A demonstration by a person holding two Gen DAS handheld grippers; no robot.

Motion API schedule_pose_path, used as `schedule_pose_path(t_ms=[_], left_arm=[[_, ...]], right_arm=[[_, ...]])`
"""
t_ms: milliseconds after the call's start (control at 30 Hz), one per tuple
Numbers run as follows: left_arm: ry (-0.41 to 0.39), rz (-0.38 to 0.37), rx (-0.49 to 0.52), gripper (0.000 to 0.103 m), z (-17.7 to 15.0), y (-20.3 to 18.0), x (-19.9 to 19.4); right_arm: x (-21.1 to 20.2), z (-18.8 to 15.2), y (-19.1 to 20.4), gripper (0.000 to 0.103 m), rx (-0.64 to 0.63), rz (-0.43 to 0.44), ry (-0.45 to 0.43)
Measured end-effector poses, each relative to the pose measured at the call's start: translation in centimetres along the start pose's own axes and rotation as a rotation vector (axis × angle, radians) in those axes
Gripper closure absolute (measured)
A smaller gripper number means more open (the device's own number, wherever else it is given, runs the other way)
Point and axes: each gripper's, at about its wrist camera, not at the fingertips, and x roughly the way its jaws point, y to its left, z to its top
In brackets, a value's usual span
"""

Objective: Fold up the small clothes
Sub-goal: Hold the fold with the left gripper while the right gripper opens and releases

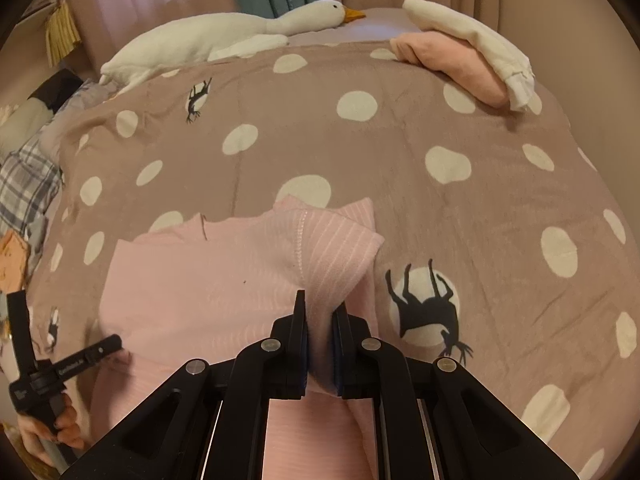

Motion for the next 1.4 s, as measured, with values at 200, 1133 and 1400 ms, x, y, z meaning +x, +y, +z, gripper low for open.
schedule_pose_path(t_ms=[200,1133,1400], left_arm=[[-0.003,0.006,0.003,0.061,0.0,0.0,0.1],[-0.004,0.010,0.004,0.060,0.1,0.3,0.3],[-0.005,0.013,0.004,0.060,0.1,0.2,0.3]], right_arm=[[0.7,-0.4,-0.5,0.093,0.013,0.001,0.018],[4.5,-2.2,-2.2,0.093,0.075,-0.002,0.110],[5.2,-2.6,-2.6,0.093,0.088,-0.004,0.126]])
